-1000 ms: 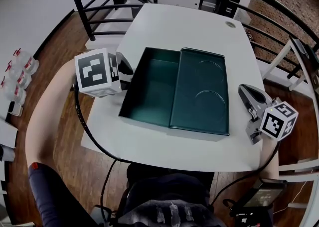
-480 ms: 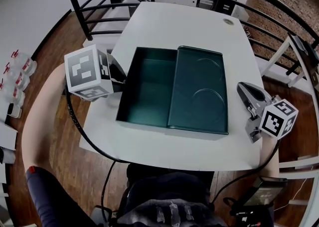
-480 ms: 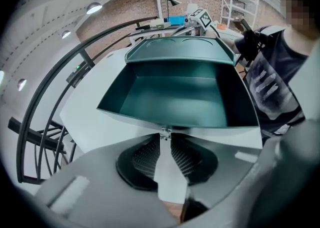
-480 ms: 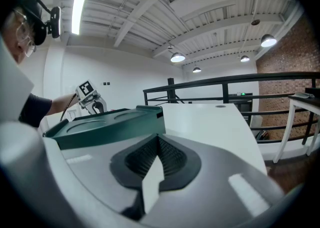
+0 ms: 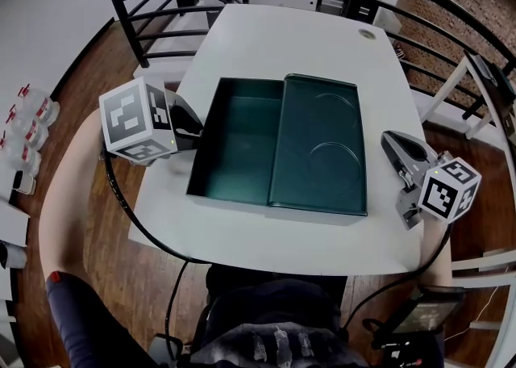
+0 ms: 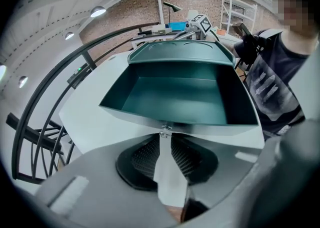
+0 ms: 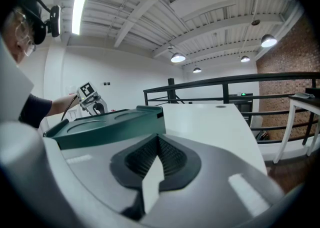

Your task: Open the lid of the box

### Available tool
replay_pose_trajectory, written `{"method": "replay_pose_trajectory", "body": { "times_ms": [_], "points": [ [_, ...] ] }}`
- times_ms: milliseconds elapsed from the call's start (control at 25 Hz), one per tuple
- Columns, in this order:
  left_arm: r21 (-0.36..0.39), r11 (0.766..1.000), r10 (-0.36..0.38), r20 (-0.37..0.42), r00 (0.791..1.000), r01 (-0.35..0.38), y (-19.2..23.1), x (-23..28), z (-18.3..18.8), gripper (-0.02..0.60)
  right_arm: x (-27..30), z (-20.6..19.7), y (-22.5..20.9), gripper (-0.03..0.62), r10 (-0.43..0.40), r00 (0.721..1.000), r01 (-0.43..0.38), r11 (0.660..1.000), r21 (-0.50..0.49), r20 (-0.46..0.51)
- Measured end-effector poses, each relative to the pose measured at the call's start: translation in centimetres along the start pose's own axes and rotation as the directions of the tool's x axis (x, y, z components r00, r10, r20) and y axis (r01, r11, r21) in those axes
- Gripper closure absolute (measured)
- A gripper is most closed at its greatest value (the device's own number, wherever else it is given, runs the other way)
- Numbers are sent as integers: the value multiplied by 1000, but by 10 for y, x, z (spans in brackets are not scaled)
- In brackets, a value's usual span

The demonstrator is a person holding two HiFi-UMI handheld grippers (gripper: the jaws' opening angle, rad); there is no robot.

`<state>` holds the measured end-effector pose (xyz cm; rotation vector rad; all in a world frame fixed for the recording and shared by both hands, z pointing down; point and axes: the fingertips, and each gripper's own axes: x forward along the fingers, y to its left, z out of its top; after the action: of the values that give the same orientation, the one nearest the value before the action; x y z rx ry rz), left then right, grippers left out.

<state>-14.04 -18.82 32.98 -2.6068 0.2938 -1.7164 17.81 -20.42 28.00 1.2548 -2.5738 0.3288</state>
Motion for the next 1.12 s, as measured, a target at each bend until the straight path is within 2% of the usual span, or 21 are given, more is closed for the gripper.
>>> {"method": "replay_pose_trajectory", "body": {
  "times_ms": [120,200,280,360,400,480,520,720,880,1120],
  "points": [
    [-12,999,38,-37,999,-39,10,2,-17,492,0,0,0,591,0,1000,0,1000,-1,2],
    [-34,998,60,-31,998,-61,14,-2,-25,492,0,0,0,591,0,1000,0,1000,-1,2],
    [-51,996,77,16,997,-77,13,-12,-24,494,0,0,0,591,2,1000,-2,1000,-1,2],
    [-57,993,105,109,988,-100,11,-29,-14,501,1,0,0,591,6,1000,-6,1000,-4,2],
    [-58,993,115,166,979,-107,8,-38,-5,555,2,0,1,591,9,1000,-9,1000,-5,2],
    [-64,994,103,252,962,-89,-5,-53,10,563,3,-1,1,591,13,1000,-13,1000,-7,1],
    [-67,995,88,267,960,-73,-12,-56,13,563,3,-1,1,591,15,1000,-15,1000,-8,2],
    [-110,994,36,227,973,-11,-39,-39,-9,565,5,-5,7,591,47,999,-47,999,-16,-9],
    [-134,990,-7,326,945,53,-60,-36,-1,565,4,-5,11,591,63,998,-64,998,-28,-25],
    [-149,987,-8,310,951,57,-73,-26,-9,565,7,-8,16,591,72,996,-75,996,-47,-49]
  ]
}}
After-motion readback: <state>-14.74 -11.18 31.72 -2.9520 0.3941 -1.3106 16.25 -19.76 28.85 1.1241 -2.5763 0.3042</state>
